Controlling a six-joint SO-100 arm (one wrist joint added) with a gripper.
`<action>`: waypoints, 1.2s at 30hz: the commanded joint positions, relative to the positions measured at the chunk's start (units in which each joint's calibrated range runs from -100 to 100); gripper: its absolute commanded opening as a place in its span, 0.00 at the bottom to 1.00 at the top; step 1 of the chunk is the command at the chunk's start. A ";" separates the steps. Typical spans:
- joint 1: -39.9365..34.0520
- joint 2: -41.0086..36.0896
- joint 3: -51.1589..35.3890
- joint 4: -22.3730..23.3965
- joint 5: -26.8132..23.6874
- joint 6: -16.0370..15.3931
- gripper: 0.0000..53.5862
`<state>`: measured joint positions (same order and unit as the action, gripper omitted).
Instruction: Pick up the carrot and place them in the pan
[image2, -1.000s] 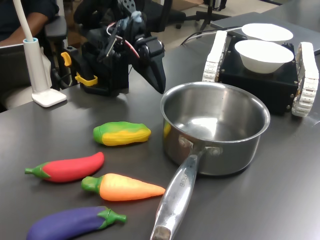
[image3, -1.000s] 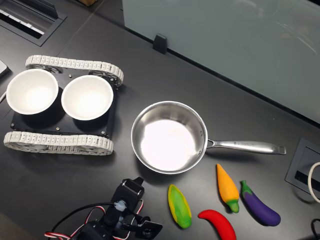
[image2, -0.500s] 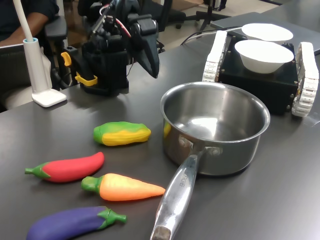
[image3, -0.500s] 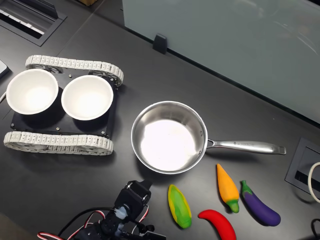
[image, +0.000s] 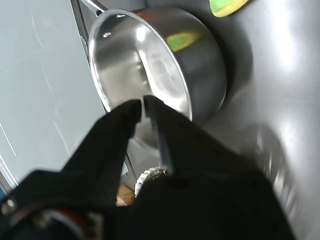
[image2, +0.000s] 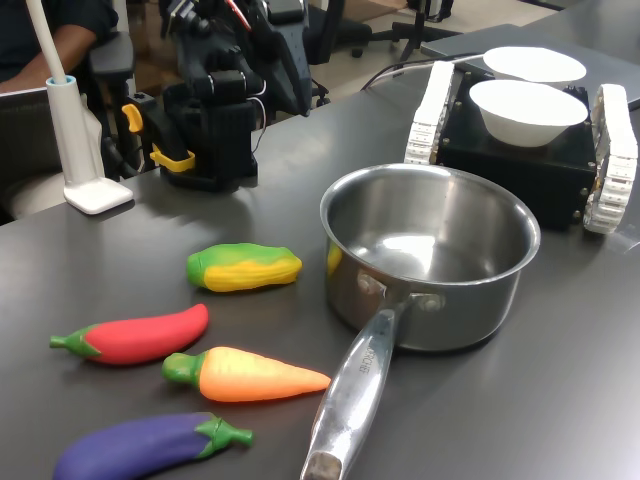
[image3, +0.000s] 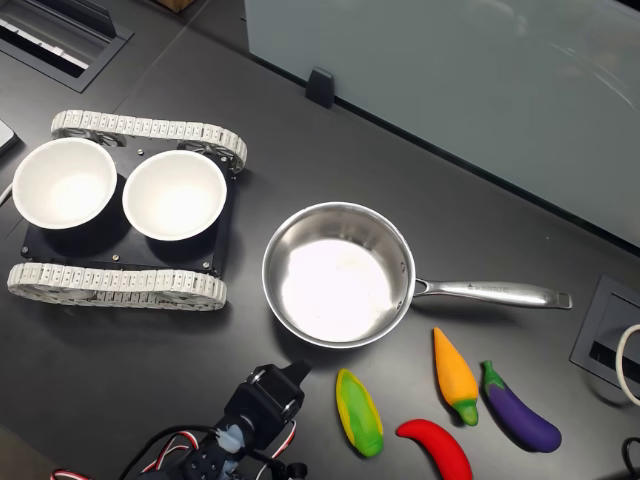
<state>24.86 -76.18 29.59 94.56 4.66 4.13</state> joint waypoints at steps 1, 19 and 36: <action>0.94 3.34 -7.19 0.32 -1.12 2.59 0.00; 7.36 15.40 -20.82 0.83 -2.49 6.37 0.00; 13.67 30.50 -29.64 -2.92 -3.66 6.12 0.00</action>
<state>36.63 -48.91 5.16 95.24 1.78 9.92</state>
